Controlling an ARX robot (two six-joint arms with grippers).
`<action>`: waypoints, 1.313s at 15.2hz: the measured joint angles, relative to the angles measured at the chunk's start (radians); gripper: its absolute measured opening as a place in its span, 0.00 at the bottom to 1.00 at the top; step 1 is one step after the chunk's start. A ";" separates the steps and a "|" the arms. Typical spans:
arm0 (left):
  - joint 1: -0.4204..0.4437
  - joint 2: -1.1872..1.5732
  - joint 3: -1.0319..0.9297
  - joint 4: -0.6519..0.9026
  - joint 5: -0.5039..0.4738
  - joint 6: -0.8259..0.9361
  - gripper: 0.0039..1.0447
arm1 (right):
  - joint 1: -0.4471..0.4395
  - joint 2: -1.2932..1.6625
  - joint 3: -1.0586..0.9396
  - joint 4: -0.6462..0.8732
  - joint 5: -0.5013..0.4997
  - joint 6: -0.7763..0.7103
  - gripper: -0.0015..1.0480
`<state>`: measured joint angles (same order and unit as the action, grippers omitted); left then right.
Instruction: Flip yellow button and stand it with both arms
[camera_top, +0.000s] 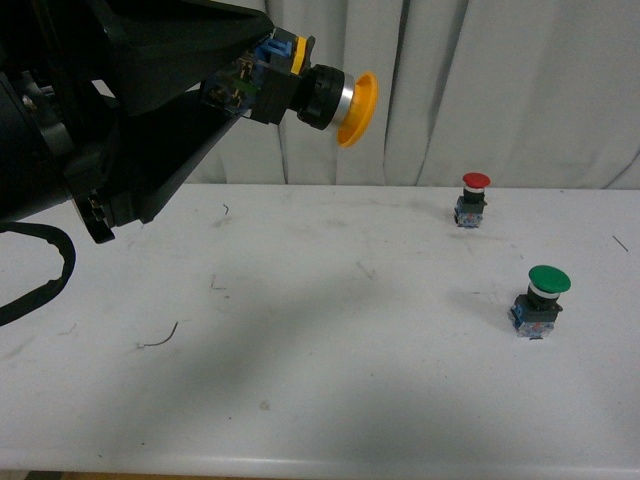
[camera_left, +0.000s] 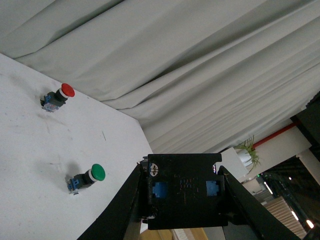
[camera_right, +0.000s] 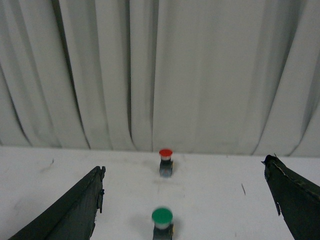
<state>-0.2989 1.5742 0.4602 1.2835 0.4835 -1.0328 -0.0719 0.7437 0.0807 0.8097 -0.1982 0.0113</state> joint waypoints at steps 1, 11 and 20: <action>-0.005 0.000 0.000 0.000 0.000 0.016 0.34 | 0.087 0.484 0.288 0.230 0.100 0.027 0.94; -0.011 0.002 0.003 0.000 -0.001 0.025 0.34 | 0.323 0.776 0.429 0.481 -0.237 0.785 0.94; -0.019 0.016 0.007 0.000 0.000 0.040 0.34 | 0.428 1.032 0.502 0.478 -0.196 1.247 0.94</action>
<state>-0.3180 1.5898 0.4675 1.2835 0.4831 -0.9928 0.3565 1.7756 0.5823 1.2877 -0.3946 1.2587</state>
